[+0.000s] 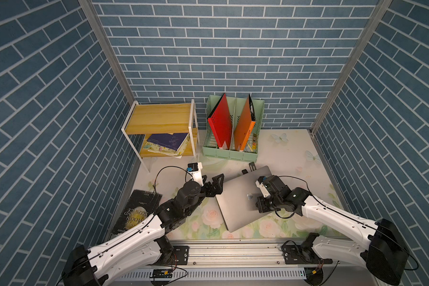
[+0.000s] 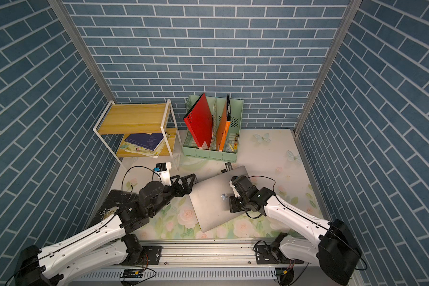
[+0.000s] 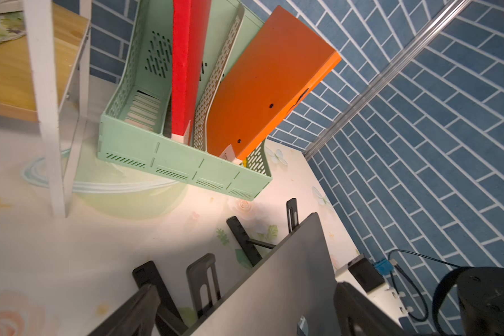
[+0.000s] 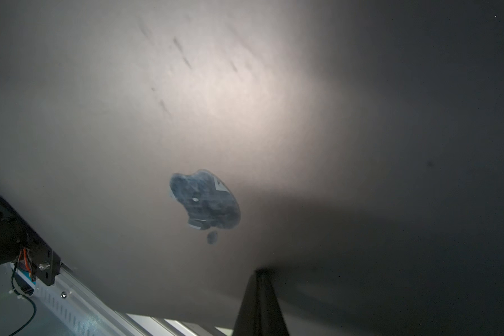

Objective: Close the laptop lid and set it aside
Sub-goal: Close the lid of the laptop.

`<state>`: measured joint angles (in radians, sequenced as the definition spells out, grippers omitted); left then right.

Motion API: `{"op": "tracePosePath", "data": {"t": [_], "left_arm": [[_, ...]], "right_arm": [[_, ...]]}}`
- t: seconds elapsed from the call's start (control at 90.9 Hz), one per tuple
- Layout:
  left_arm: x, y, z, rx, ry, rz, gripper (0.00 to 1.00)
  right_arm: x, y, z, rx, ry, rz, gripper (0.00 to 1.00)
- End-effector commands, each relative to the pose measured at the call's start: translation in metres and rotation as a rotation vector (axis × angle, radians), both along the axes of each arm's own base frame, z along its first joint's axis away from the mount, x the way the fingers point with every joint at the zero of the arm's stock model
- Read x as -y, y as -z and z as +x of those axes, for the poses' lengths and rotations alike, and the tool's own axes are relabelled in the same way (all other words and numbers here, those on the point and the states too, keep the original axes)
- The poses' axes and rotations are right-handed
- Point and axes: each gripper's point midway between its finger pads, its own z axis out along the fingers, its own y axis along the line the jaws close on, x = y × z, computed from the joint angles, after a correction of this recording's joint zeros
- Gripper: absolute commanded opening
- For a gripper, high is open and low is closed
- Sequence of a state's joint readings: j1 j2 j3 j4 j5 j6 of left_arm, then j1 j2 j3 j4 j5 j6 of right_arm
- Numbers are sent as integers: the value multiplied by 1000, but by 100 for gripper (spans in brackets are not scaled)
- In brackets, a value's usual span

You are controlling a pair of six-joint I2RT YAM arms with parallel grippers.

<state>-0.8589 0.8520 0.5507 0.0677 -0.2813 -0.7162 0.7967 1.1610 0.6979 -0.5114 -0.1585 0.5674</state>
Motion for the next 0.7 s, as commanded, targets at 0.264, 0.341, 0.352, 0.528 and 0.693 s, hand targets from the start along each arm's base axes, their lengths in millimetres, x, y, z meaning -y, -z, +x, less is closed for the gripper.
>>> {"op": "tracePosePath", "data": {"t": [0.264, 0.341, 0.352, 0.528, 0.693], "left_arm": [[-35, 46, -6, -118, -132, 136, 100], [-37, 44, -7, -117, -143, 119, 100], [-39, 49, -8, -122, -144, 124, 100], [-46, 59, -17, -139, -146, 87, 100], [-37, 71, -34, -181, -58, -17, 100]], "right_arm": [[11, 20, 9, 29, 0, -71, 5], [12, 19, 11, 44, 0, -76, 6], [13, 19, 11, 45, 0, -76, 6], [10, 0, 18, 119, -8, -31, 12], [10, -55, 32, 305, 40, 183, 43]]}}
